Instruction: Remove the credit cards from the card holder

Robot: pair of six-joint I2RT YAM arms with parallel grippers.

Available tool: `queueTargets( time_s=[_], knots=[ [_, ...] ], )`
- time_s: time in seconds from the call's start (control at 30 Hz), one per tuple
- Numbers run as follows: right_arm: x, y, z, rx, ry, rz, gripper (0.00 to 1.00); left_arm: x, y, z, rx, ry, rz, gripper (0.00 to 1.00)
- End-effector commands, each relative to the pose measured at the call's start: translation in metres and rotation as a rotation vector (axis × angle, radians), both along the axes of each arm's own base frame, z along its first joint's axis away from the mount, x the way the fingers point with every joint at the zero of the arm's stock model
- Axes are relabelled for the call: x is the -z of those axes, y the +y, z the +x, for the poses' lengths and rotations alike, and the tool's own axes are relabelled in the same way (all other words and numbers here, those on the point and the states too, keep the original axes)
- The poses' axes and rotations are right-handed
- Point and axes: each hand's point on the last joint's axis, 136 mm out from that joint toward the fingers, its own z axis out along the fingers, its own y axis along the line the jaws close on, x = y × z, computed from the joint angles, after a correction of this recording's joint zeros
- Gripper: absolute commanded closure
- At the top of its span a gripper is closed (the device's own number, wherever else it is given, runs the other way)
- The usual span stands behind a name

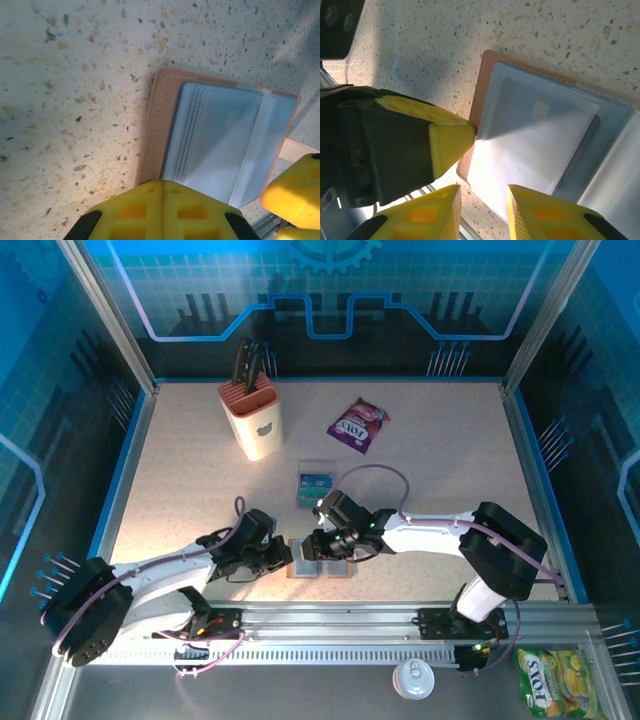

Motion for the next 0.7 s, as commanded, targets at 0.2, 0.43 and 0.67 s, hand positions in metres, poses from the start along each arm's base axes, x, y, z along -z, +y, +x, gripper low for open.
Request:
queueTargets(
  time_s=[0.2,0.43,0.67],
  knots=[
    [0.012,0.003,-0.009,0.003,0.044,-0.009,0.69,0.011,0.011,-0.009,-0.011,0.018,0.046,0.94],
    [0.016,0.002,-0.011,0.003,0.055,-0.021,0.68,0.016,0.011,-0.010,-0.020,0.024,0.030,0.93],
    [0.019,-0.002,-0.010,0.018,0.056,-0.033,0.66,0.022,0.011,-0.014,-0.004,0.067,0.059,0.94]
  ],
)
